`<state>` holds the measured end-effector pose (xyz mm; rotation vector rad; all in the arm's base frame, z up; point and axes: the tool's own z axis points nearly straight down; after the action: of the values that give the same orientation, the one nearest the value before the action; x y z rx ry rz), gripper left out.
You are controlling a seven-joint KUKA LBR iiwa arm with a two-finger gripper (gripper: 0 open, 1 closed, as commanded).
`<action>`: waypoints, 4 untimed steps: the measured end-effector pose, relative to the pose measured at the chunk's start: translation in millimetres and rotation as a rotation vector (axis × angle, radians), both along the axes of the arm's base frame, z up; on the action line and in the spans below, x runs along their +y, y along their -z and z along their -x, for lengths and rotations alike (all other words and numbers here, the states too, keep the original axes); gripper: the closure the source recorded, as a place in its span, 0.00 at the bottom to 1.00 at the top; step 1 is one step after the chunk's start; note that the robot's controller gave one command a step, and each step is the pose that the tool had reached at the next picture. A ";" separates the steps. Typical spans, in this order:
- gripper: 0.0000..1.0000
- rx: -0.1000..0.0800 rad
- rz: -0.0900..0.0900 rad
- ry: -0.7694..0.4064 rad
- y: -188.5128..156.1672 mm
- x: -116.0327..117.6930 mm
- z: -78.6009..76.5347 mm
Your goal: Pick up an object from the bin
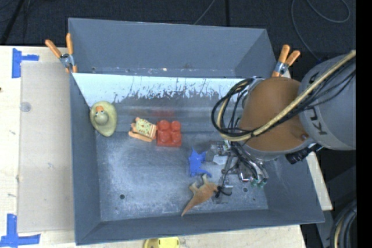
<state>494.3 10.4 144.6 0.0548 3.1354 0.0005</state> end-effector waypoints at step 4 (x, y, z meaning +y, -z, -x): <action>0.00 0.012 -0.001 -0.090 -40.1 20.8 -32.5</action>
Offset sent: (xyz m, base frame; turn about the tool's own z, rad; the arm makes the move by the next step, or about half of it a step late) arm 0.0000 0.0000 0.0000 0.0000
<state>526.8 31.2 184.7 -0.0861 3.1469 0.0014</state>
